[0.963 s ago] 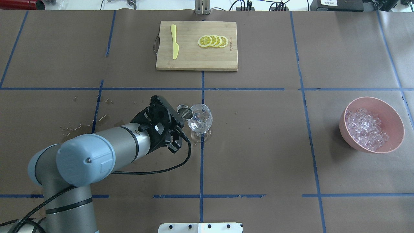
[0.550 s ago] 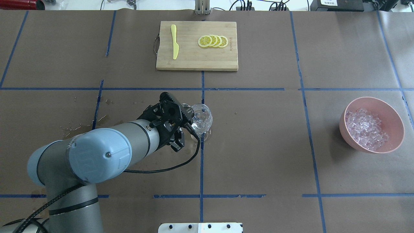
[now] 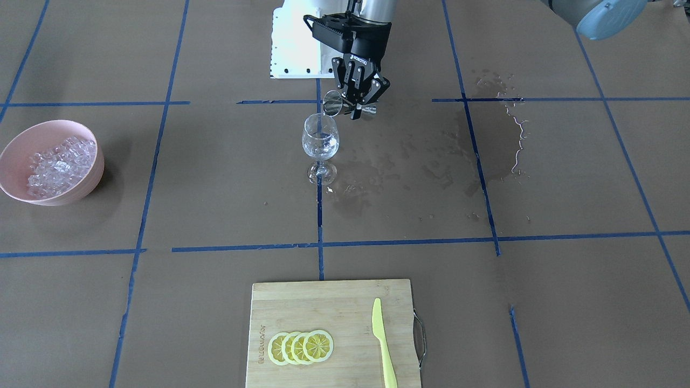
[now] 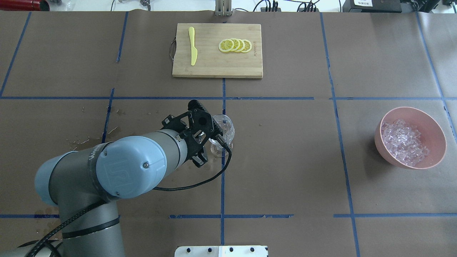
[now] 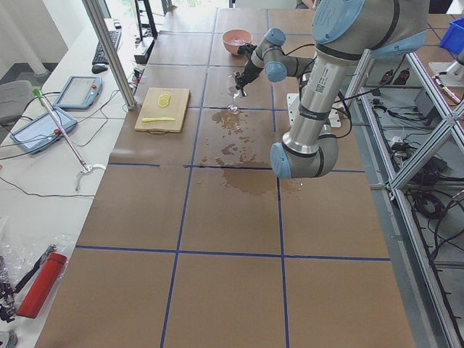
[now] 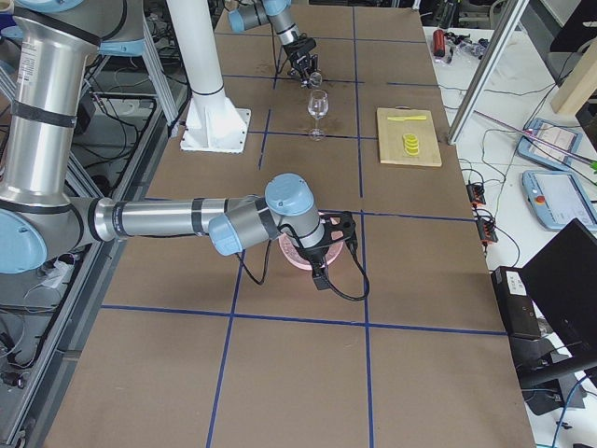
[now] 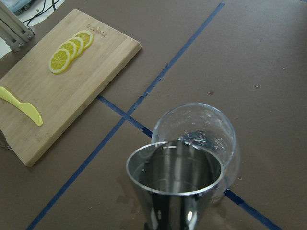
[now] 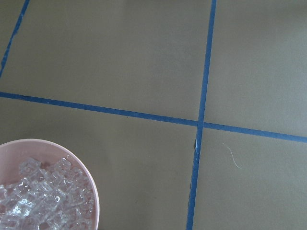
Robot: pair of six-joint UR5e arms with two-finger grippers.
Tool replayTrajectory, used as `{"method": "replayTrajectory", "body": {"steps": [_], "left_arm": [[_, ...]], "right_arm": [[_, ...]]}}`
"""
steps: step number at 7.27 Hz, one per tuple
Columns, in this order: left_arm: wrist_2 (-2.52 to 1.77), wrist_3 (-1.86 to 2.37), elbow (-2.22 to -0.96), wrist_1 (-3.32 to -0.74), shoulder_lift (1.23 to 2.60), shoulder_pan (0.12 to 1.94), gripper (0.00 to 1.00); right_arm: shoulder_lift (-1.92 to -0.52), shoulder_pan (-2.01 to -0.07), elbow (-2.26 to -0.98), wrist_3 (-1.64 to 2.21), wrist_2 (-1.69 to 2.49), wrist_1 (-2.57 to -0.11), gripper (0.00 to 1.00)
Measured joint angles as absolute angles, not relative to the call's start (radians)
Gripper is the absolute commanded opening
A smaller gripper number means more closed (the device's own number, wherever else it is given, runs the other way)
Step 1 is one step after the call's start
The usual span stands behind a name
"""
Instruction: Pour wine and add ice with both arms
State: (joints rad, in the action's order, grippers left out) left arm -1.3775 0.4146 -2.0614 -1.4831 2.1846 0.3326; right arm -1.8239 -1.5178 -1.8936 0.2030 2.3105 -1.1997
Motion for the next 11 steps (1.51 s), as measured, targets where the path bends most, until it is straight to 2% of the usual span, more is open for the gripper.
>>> {"method": "replayTrajectory", "body": {"steps": [11], "left_arm": [[-1.397,0.359,-2.041,-1.125,2.349,0.333,0.00]], "right_arm": [[-1.825,-1.519,-1.892,0.204,2.312,-1.200,1.00]]}}
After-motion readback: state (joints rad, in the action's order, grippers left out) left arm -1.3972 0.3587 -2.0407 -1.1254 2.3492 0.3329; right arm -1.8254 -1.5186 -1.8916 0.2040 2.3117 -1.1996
